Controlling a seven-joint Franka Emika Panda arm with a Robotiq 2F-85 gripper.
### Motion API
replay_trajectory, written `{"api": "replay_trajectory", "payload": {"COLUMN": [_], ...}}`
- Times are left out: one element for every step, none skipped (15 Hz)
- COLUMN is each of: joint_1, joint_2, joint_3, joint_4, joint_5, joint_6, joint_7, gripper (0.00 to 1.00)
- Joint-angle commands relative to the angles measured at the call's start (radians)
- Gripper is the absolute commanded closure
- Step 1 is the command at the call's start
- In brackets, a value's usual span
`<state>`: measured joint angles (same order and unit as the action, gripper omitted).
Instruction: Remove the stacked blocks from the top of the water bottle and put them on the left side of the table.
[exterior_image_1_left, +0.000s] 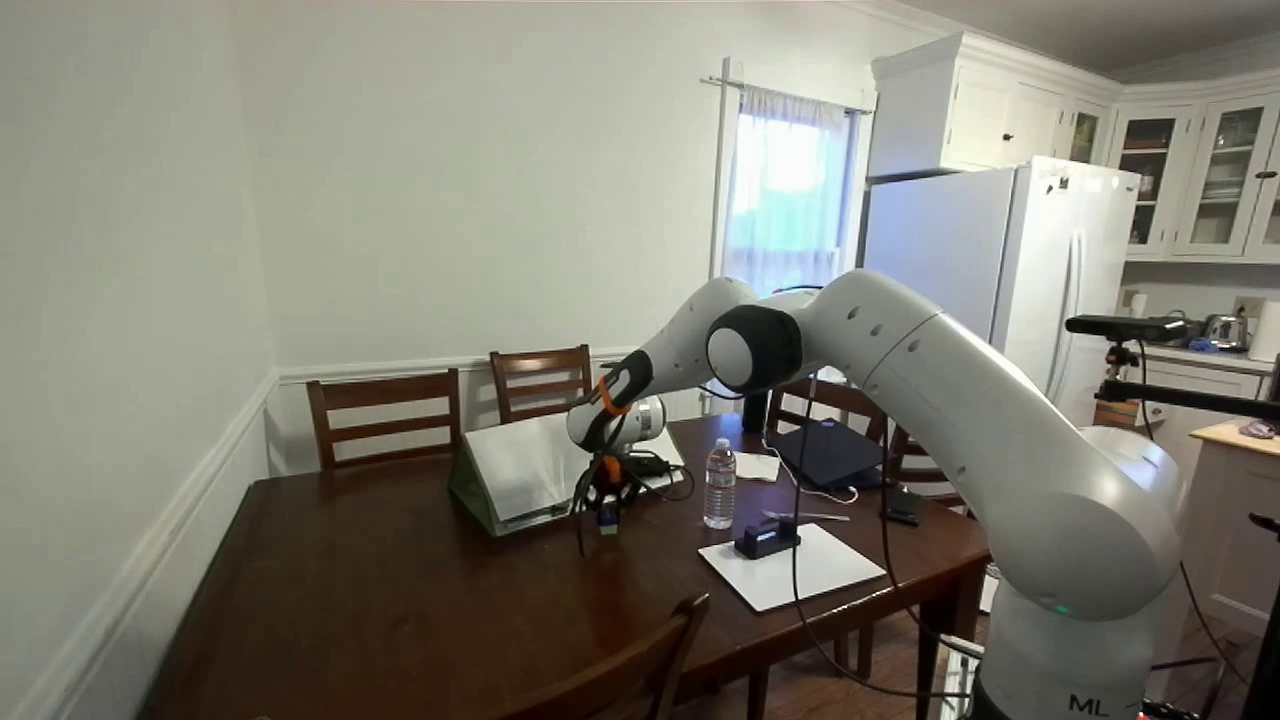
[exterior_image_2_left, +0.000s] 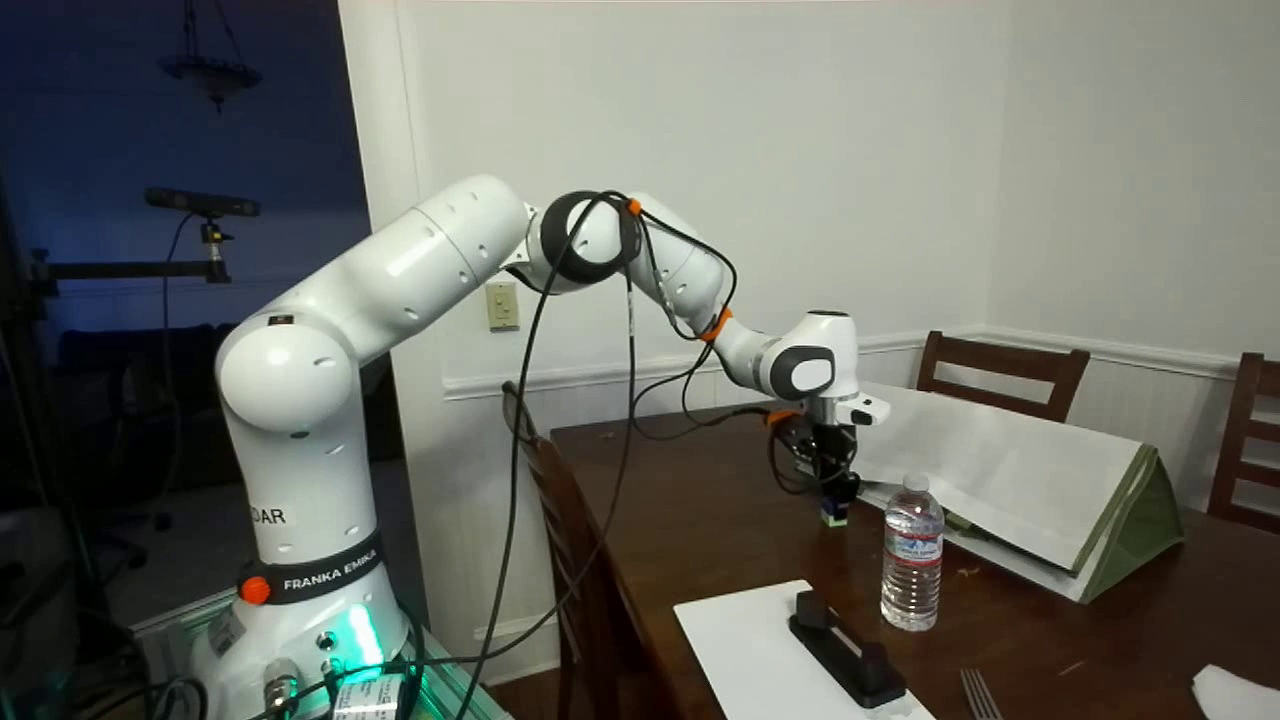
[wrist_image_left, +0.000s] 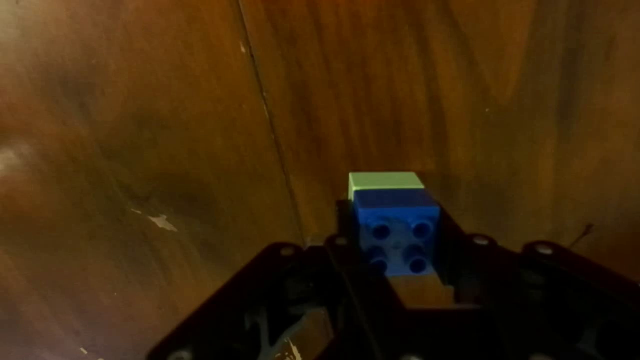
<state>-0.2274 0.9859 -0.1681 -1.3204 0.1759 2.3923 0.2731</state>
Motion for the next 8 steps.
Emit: {"api": "replay_trajectory", "payload": {"joint_1": [0.008, 0.020, 0.030, 0.041, 0.053, 0.064, 0.075, 0.084], "joint_2": [-0.015, -0.053, -0.084, -0.126, -0.173, -0.212, -0.246, -0.287], "joint_3": [-0.014, -0.025, -0.033, -0.044, -0.053, -0.062, -0.070, -0.074], "joint_4": [0.010, -0.042, -0.080, -0.131, -0.192, -0.240, -0.278, -0.324], "joint_5": [-0.020, -0.031, -0.040, -0.053, -0.068, -0.086, -0.106, -0.128], "joint_6": [-0.066, -0.057, -0.051, -0.062, -0.055, -0.051, -0.052, -0.058], "joint_7": [0.023, 0.024, 0.024, 0.020, 0.010, 0.000, -0.008, -0.024], "gripper": [0.33, 0.24, 0.18, 0.10, 0.04, 0.01, 0.00, 0.00]}}
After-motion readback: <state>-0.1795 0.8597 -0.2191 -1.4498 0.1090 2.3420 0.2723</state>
